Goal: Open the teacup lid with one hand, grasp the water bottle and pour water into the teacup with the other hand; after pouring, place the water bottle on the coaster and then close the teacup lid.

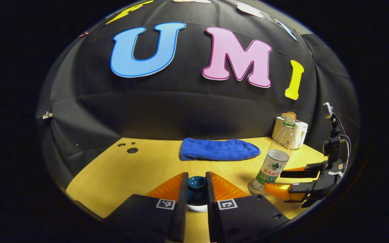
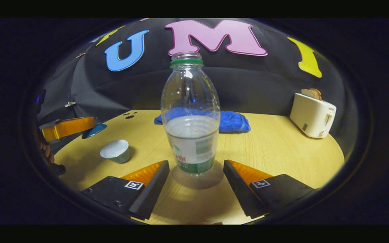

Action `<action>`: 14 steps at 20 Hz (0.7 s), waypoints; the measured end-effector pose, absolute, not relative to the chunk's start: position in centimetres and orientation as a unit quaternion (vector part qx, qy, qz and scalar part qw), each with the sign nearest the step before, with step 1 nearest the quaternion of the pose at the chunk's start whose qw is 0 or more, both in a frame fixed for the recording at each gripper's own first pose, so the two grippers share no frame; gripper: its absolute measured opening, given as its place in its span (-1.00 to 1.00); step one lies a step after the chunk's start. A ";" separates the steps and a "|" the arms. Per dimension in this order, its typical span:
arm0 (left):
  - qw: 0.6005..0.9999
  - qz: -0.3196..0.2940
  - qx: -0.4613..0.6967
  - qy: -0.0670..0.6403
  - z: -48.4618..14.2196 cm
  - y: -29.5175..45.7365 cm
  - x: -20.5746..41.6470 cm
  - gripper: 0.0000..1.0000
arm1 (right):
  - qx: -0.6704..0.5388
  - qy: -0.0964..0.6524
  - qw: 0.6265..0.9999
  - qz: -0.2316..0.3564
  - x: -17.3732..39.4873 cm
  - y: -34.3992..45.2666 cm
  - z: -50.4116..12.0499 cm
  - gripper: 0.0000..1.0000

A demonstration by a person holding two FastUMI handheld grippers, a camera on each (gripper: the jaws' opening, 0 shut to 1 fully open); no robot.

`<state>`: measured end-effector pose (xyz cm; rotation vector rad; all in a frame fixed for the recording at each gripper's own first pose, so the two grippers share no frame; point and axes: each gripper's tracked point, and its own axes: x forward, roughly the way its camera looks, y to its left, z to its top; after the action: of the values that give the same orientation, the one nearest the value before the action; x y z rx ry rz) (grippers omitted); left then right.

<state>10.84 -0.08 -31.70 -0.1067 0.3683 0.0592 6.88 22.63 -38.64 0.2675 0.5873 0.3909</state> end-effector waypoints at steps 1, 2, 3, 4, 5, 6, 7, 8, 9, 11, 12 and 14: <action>0.980 0.029 -0.055 0.188 -32.3 -0.2 11.1 -0.39 | 0.130 0.293 0.928 0.190 6.1 22.4 -38.8 0.86; 0.979 0.027 -0.057 0.194 -32.9 -0.4 11.3 -0.39 | 0.128 0.298 0.927 0.188 5.2 22.1 -38.9 0.86; 0.978 0.025 -0.058 0.200 -33.5 -0.5 11.3 -0.39 | 0.123 0.302 0.927 0.186 4.4 21.8 -38.9 0.99; 0.977 0.023 -0.058 0.205 -34.1 -0.7 11.3 -0.39 | 0.120 0.304 0.927 0.184 3.7 21.4 -38.8 0.99; 0.976 0.021 -0.056 0.209 -34.7 -0.8 11.3 -0.46 | 0.121 0.304 0.927 0.183 3.0 21.2 -38.6 0.99; 0.976 0.019 -0.054 0.211 -35.1 -1.1 11.4 -0.39 | 0.124 0.305 0.927 0.180 2.6 20.9 -38.4 0.99; 0.976 0.015 -0.052 0.211 -35.5 -1.4 11.5 -0.39 | 0.130 0.307 0.926 0.177 2.2 20.8 -38.2 0.99; 0.976 0.011 -0.048 0.211 -35.8 -1.6 11.5 -0.39 | 0.135 0.307 0.926 0.173 2.0 20.5 -37.9 0.99; 0.976 0.009 -0.042 0.212 -36.0 -1.6 11.5 -0.39 | 0.138 0.306 0.927 0.168 1.8 20.2 -37.6 0.98; 0.976 0.006 -0.037 0.215 -36.6 -1.8 11.6 -0.39 | 0.145 0.301 0.929 0.157 1.8 19.6 -37.0 0.98; 0.976 0.006 -0.035 0.216 -36.9 -2.0 11.6 -0.39 | 0.151 0.298 0.930 0.152 1.9 19.3 -36.7 0.99; 0.976 0.007 -0.026 0.215 -37.3 -2.1 11.8 -0.46 | 0.161 0.294 0.930 0.149 2.1 19.2 -36.2 0.99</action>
<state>11.80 -2.10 -37.29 -0.0520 0.4341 0.0135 2.08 19.15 -36.18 0.3291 0.6030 0.3048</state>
